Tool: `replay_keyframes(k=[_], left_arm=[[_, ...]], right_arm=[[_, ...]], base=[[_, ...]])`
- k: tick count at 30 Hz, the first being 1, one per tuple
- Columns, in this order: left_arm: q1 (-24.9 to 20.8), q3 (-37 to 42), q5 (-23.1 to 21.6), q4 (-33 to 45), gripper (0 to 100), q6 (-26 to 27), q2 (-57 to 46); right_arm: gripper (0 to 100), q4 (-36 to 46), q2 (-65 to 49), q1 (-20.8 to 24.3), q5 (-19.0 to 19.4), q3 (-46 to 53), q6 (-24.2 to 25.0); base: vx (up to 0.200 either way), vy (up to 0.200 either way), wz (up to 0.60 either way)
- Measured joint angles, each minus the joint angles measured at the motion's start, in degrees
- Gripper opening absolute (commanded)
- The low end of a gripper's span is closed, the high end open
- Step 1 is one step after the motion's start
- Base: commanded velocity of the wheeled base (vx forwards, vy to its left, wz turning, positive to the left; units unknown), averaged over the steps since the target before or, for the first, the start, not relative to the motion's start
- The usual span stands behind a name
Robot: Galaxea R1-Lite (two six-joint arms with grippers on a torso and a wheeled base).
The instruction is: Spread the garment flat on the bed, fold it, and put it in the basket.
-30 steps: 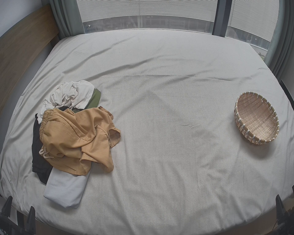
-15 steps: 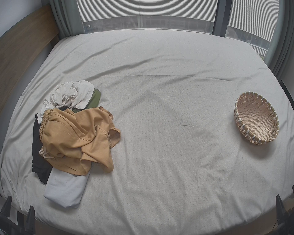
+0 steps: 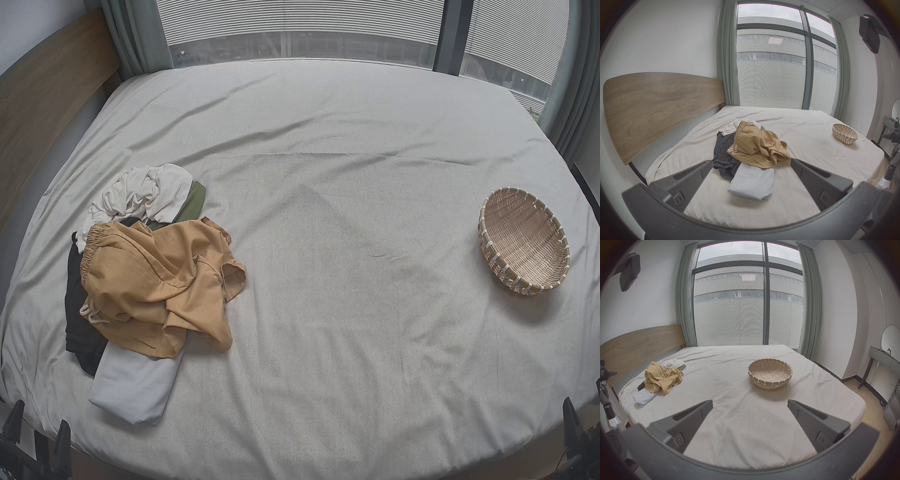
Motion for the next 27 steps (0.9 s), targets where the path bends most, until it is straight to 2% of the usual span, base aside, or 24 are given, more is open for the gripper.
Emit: replay_keyframes(k=[18,24,27], left_arm=[[0.0,0.0,0.7,0.0,100,0.0,0.0],[-0.2,0.0,-1.3,0.3,100,0.0,0.0],[-0.1,0.0,-0.5,0.1,100,0.1,0.0]], right_arm=[[100,0.0,0.0,0.0,0.0,0.0,0.0],[100,0.0,0.0,0.0,0.0,0.0,0.0],[100,0.0,0.0,0.0,0.0,0.0,0.0]], base=[[0.000,0.000,0.00],[0.000,0.000,0.00],[0.000,0.000,0.00]])
